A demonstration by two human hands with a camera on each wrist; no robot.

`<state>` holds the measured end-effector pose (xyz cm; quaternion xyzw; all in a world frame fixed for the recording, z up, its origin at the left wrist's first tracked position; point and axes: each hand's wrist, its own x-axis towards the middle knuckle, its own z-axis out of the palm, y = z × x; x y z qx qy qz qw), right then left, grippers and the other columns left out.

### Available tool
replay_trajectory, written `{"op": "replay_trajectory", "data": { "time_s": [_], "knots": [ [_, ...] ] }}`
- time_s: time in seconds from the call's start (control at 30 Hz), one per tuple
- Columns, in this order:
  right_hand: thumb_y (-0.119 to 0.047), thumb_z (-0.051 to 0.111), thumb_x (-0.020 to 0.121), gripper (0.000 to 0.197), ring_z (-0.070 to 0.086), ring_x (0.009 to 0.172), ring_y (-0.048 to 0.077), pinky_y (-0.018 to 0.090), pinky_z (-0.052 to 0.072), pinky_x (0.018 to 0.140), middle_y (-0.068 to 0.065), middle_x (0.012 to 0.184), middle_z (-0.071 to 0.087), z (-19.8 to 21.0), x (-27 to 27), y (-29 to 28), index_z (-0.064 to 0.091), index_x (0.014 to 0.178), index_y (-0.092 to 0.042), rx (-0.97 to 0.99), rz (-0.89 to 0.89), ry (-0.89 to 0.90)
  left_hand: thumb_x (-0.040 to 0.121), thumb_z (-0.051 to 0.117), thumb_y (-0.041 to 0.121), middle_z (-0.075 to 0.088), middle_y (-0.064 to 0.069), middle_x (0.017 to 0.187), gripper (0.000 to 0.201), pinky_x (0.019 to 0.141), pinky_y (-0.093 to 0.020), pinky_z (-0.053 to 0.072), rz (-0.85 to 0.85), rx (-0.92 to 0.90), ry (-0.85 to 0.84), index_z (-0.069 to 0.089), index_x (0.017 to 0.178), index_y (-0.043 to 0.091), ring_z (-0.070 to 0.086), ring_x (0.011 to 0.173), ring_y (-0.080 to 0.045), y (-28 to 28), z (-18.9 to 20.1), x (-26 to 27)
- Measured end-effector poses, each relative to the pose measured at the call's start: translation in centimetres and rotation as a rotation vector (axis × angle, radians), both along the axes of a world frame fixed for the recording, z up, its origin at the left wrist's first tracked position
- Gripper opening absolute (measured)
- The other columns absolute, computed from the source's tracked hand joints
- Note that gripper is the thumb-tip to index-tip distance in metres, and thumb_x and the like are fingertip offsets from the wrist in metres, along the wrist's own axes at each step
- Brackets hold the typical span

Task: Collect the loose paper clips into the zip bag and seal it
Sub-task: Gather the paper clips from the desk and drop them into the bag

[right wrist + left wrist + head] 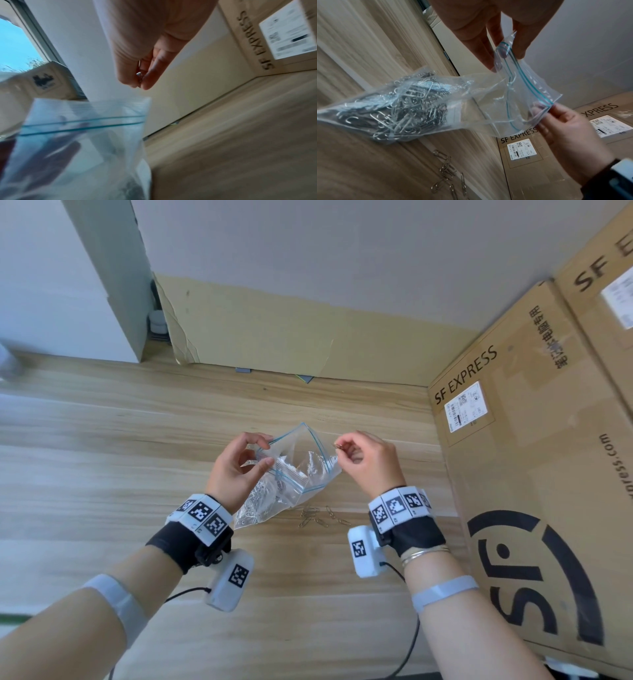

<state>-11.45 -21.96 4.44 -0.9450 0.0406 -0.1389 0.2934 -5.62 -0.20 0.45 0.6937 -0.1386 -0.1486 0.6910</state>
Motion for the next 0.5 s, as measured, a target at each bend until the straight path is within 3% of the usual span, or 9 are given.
{"op": "replay_trajectory", "data": {
  "time_s": [0.17,0.27,0.37,0.5],
  "knots": [
    [-0.007,0.072,0.071,0.013,0.063,0.064,0.015,0.021,0.053,0.063,0.006,0.076,0.070,0.1,1.2,2.5,0.070,0.084,-0.009,0.109,0.143,0.022,0.073,0.064,0.018,0.060,0.012,0.105,0.029,0.072,-0.031,0.047,-0.007,0.005,-0.022,0.052,0.075,0.044,0.054,0.075,-0.019,-0.2,0.3,0.0],
    [-0.024,0.070,0.072,0.021,0.060,0.065,0.010,0.017,0.052,0.066,0.005,0.077,0.069,0.1,0.8,1.7,0.070,0.085,-0.009,0.145,0.104,0.009,0.076,0.066,0.010,0.063,0.019,0.101,0.035,0.073,-0.034,0.048,-0.007,0.006,-0.020,0.053,0.076,0.043,0.055,0.075,-0.019,0.1,0.2,0.0],
    [-0.019,0.068,0.075,0.011,0.059,0.063,0.010,0.014,0.049,0.064,0.004,0.074,0.069,-0.5,-0.1,-0.1,0.069,0.080,-0.009,0.116,-0.007,0.006,0.078,0.065,0.004,0.063,0.018,0.101,0.039,0.074,-0.037,0.049,0.005,0.004,-0.014,0.053,0.075,0.042,0.054,0.076,-0.023,0.2,0.2,0.0],
    [-0.016,0.067,0.079,0.011,0.061,0.071,0.009,0.007,0.044,0.066,0.005,0.085,0.072,-2.9,-2.3,-1.8,0.070,0.089,-0.012,0.141,-0.086,0.373,0.078,0.065,0.004,0.063,0.014,0.101,0.040,0.073,-0.032,0.050,-0.002,-0.002,-0.011,0.053,0.075,0.042,0.055,0.076,-0.018,0.1,0.4,-0.3]
  ]
}}
